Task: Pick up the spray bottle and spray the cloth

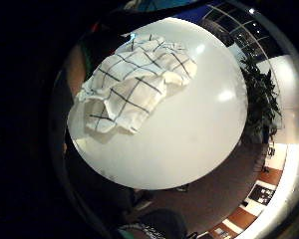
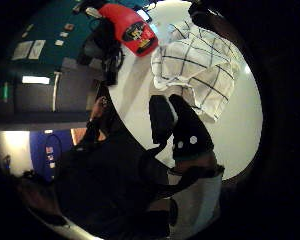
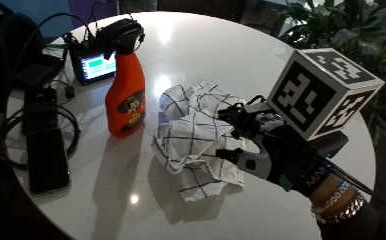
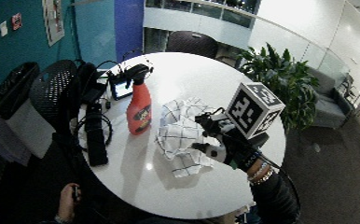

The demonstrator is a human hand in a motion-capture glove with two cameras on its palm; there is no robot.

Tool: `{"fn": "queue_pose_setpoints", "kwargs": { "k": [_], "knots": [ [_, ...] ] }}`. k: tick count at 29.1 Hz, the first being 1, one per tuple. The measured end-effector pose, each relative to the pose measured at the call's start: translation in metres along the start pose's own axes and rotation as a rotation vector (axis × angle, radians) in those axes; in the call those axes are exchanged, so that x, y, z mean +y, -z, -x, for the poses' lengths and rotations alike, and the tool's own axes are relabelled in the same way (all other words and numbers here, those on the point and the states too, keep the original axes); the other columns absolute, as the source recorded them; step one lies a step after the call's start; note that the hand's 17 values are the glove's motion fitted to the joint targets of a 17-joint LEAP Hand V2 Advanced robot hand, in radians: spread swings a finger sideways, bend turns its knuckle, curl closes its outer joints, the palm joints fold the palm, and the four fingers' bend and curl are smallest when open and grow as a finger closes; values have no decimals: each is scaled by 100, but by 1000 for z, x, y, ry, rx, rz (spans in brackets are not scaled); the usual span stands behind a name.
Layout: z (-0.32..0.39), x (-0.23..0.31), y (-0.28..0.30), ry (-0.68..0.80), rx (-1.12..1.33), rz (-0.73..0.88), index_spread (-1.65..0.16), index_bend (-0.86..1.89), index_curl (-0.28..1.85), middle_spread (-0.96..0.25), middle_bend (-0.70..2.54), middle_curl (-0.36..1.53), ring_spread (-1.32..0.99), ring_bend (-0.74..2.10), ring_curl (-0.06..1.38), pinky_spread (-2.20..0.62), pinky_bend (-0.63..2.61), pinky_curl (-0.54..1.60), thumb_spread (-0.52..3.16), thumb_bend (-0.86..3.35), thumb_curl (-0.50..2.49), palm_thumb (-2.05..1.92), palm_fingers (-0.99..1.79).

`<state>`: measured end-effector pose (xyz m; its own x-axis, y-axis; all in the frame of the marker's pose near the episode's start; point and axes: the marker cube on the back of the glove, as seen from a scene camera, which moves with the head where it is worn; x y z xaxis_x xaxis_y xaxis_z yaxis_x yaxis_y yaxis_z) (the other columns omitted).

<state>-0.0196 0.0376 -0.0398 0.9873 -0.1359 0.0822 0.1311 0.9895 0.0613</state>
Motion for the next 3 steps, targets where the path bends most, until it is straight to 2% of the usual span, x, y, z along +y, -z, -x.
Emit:
{"fn": "queue_pose_setpoints", "kwargs": {
  "k": [3],
  "knots": [
    [-2,3,-4,-6,28,6,-35,17,36,-4,20,37,-2,35,34,24,16,29,122,-2,42,60,55]
  ]
}}
